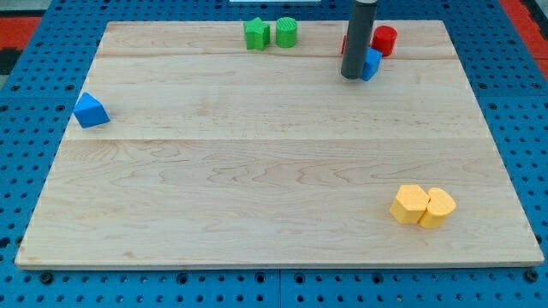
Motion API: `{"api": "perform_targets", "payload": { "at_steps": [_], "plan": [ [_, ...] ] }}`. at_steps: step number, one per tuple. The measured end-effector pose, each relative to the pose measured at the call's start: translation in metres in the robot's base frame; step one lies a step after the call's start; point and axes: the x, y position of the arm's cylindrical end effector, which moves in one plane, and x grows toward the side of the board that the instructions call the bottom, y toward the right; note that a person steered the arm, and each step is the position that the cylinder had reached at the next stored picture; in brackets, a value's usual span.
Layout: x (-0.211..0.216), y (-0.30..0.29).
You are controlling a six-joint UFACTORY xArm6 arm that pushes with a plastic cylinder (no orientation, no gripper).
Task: Move your arm towards the left center
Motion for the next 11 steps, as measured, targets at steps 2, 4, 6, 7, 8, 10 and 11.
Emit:
{"api": "perform_targets", "payload": {
  "at_steps": [2, 4, 6, 7, 8, 10, 11],
  "plan": [
    [-0.015, 0.019],
    [-0.012, 0.015],
    [-0.011, 0.003],
    [0.053, -0.008],
    [0.11, -0.078],
    [0.129, -0.282],
    [0.141, -0.35]
  ]
}}
